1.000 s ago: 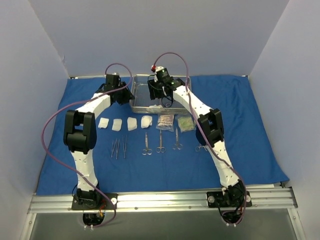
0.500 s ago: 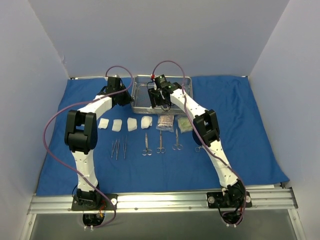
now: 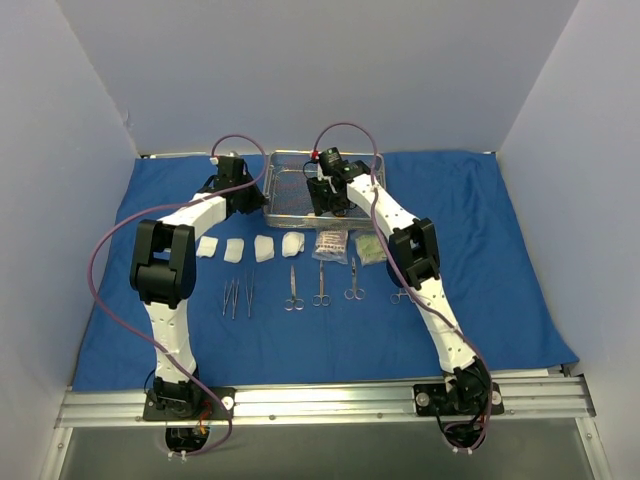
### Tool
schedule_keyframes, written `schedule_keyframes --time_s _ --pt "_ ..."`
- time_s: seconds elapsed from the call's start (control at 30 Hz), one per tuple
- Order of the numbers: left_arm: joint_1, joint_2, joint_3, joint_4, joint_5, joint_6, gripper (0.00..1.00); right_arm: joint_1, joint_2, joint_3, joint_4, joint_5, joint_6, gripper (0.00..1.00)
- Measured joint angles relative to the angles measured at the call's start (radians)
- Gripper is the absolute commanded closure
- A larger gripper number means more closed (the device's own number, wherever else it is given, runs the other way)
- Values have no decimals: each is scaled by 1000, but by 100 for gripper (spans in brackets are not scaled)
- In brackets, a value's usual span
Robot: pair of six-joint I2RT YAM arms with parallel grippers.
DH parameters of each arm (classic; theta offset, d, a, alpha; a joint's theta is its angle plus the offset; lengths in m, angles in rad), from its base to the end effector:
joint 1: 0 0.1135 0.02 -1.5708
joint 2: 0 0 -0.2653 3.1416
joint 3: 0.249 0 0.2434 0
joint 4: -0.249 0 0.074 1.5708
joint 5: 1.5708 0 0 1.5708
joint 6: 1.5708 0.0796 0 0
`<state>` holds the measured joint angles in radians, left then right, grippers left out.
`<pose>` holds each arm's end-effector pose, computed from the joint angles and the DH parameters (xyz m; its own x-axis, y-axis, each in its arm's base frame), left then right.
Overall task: Open and lay out the surgical kit
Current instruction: Pick up the medical item from the container.
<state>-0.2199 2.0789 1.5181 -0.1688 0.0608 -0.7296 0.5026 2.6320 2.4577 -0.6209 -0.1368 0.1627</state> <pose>0.4821 -0.1127 0.1683 -0.6595 -0.5343 -0.5287 -0.2383 0.8157 -0.5271 0.5217 0.2992 0.1519 -0.7083 -0.2062 -0.6751 -0.4521 0.8670 0.2095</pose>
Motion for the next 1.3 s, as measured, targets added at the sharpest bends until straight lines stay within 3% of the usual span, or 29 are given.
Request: schedule_keyframes --time_s 0.23,0.27,0.33,0.6,0.8,0.97,1.0,1.3 --pt "-2 -1 -9 17 -11 -4 73 -6 8 14 -31 -2 -33 81" --pt "-2 -1 -9 18 -12 -5 73 -8 9 14 -29 -12 -31 93" --pt "-2 -2 -11 22 -14 -9 73 -8 10 14 -28 -24 -28 100" --pt "-3 -6 -20 31 -27 -19 73 -6 -26 -58 47 -36 -2 100" --pt "-4 -8 -22 31 -31 -39 69 -4 -108 -172 224 -50 42 100" --pt "-3 -8 -22 29 -37 -63 44 -6 -217 -231 354 -53 75 100" --pt "-2 -9 -22 29 -36 -66 35 -6 -237 -232 373 -53 76 100" --pt "63 -167 -99 82 104 -83 14 -11 -435 -357 488 -79 68 100"
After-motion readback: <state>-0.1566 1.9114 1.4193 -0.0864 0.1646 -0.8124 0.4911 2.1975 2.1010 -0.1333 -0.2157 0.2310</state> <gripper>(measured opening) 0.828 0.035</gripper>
